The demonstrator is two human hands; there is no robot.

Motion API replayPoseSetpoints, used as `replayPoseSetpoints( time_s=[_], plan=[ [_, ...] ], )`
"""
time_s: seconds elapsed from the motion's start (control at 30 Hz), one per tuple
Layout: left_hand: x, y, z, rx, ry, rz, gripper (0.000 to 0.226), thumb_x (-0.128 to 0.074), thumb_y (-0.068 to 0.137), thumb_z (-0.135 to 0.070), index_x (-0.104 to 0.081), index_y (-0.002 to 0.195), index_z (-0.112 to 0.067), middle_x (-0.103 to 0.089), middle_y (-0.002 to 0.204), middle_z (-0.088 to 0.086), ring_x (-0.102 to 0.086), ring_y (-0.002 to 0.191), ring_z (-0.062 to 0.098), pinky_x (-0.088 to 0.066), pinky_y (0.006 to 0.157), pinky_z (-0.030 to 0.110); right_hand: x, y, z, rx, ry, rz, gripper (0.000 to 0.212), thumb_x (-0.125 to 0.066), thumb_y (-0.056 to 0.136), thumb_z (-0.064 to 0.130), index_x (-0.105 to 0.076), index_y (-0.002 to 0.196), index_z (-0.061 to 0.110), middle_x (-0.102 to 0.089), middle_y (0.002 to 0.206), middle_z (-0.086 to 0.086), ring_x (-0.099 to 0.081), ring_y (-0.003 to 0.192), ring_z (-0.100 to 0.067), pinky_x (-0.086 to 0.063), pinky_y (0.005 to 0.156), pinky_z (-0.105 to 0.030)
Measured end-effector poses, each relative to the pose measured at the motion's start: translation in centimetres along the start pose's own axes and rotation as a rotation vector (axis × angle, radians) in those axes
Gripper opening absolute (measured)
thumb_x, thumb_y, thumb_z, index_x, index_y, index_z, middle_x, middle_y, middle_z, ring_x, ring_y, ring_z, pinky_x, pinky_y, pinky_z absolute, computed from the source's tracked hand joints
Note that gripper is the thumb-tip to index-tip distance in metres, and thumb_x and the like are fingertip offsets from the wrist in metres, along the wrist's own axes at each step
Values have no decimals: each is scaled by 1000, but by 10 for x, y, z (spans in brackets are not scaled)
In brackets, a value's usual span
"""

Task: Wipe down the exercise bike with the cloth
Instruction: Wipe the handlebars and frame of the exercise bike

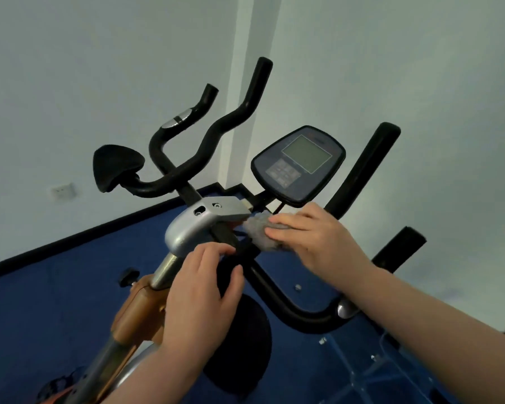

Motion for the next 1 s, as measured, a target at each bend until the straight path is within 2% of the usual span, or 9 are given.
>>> replayPoseSetpoints(
  time_s=[0.1,0.2,0.37,0.47,0.63,0.73,0.83,0.93,1.0],
  plan=[
    [-2,1,0,10,20,27,26,-54,83,-37,-53,108,-31,-53,96,-21,-43,92,-4,-33,75,13,20,-10,-27,-100,-79,-19,28,-76,74,-3,-76,99,10,-75,100,-4,-58,69,-30,-54,63,-35],
    [-3,0,0,10,38,60,27,-53,85,-38,-55,111,-31,-55,100,-20,-42,95,-6,-31,76,10,26,-4,-31,-291,19,-133,23,-72,80,5,-75,101,13,-75,99,2,-57,77,-28,-52,66,-41],
    [-1,0,-6,-47,92,123,28,-55,83,-35,-59,110,-28,-57,105,-16,-46,96,1,-30,79,14,-2,7,12,-151,123,-86,23,-70,77,-2,-75,97,6,-75,97,-6,-57,80,-26,-47,76,-34],
    [-1,4,-9,-103,124,171,34,-53,84,-36,-56,117,-28,-56,111,-14,-42,99,-2,-30,83,14,11,-7,-9,-215,34,-82,23,-70,78,1,-75,100,7,-75,101,-3,-57,75,-25,-43,72,-24],
    [-14,20,-23,-169,188,255,46,-50,86,-39,-47,130,-25,-50,124,-7,-44,112,12,-40,87,25,34,-19,-40,-358,-70,-69,18,-71,78,1,-77,91,12,-76,92,0,-53,71,-27,-47,64,-34],
    [-23,28,-31,-170,208,277,49,-51,88,-38,-43,134,-21,-47,125,-2,-42,114,18,-43,91,32,22,0,-22,-281,-55,-71,15,-70,76,-3,-75,83,9,-75,82,-1,-51,67,-26,-46,61,-33],
    [-28,32,-34,-173,192,286,49,-50,88,-38,-42,133,-21,-46,125,-2,-41,114,16,-45,90,31,8,0,-14,-222,-55,-15,13,-66,81,1,-73,88,10,-74,84,-1,-50,65,-24,-45,63,-33],
    [-31,35,-35,-196,173,290,50,-49,88,-39,-40,135,-23,-43,128,-6,-38,117,13,-43,91,28,24,-16,-33,-162,-136,9,15,-63,85,7,-73,94,12,-75,92,3,-51,65,-23,-46,60,-31],
    [-35,38,-39,-237,163,288,50,-49,89,-39,-39,136,-23,-43,130,-7,-37,119,13,-42,94,28,42,-21,-52,-161,-263,29,18,-61,84,4,-74,90,14,-74,88,6,-49,64,-22,-45,58,-30]
  ],
)
Point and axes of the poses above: each hand's wrist, its own y-axis towards the middle knuckle, its own x-axis out of the back of the hand, z = x × y, the point moved 5 cm from there along y, towards the middle knuckle
